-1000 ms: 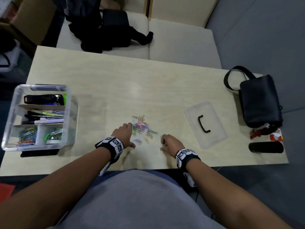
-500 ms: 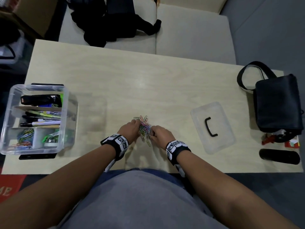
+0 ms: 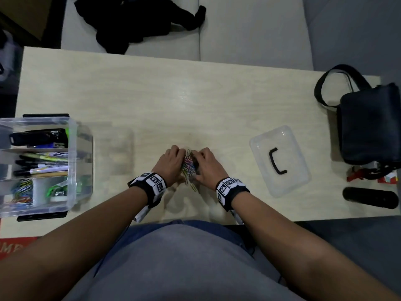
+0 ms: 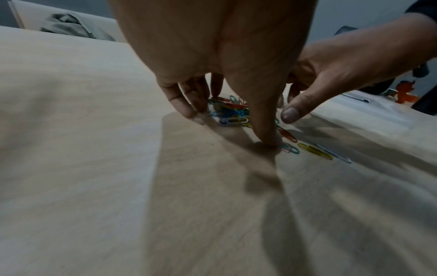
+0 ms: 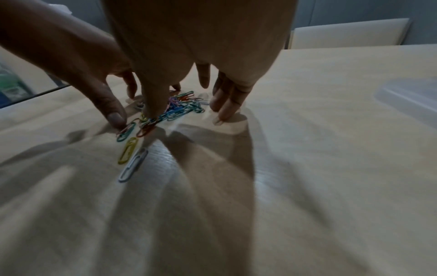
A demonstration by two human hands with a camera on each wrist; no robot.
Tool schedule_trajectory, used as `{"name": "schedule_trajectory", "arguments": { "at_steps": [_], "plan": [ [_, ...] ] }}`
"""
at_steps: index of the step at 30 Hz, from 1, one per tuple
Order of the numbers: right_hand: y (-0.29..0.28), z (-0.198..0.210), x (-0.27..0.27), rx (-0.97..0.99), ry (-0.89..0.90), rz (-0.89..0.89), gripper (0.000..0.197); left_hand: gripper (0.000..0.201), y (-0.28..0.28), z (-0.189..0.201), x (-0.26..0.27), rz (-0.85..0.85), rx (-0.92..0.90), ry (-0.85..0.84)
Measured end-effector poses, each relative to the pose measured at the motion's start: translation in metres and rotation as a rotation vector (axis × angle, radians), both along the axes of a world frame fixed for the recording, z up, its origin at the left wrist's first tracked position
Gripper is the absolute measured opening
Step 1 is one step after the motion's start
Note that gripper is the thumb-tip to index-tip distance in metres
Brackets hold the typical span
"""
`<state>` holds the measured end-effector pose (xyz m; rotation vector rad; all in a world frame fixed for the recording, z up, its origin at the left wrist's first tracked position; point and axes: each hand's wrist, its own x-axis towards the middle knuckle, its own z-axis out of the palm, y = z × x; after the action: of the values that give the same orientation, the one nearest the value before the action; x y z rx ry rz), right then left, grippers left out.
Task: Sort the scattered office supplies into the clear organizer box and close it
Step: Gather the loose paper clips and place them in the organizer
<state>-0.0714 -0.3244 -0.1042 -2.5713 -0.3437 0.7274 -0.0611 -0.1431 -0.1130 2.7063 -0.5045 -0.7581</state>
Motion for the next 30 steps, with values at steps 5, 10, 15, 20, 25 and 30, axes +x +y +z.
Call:
{"name": "schedule_trajectory", "arguments": {
  "at_steps": [5,10,15,20,25,30],
  "plan": [
    [0.009,-0.001,0.003,0.047,0.010,0.006,0.045,0.035,-0.007,0.001,0.003,0.059,-0.126,0.049],
    [0.012,0.002,0.002,0.008,-0.006,0.035,0.022,0.020,-0.008,0.006,0.002,0.075,-0.106,0.056],
    [0.010,0.002,-0.002,-0.019,-0.042,0.048,0.023,0.016,-0.003,0.011,0.002,0.070,-0.074,0.053],
    [0.007,0.004,-0.002,0.081,-0.047,-0.035,0.016,0.014,0.003,0.014,0.000,0.104,-0.097,0.055],
    [0.004,0.010,-0.001,0.125,-0.044,-0.122,0.016,0.015,0.011,0.016,-0.001,0.170,-0.150,0.037],
    [0.002,0.018,-0.006,0.138,-0.087,-0.173,0.012,0.009,0.018,0.027,-0.002,0.213,-0.202,-0.019]
  ]
}}
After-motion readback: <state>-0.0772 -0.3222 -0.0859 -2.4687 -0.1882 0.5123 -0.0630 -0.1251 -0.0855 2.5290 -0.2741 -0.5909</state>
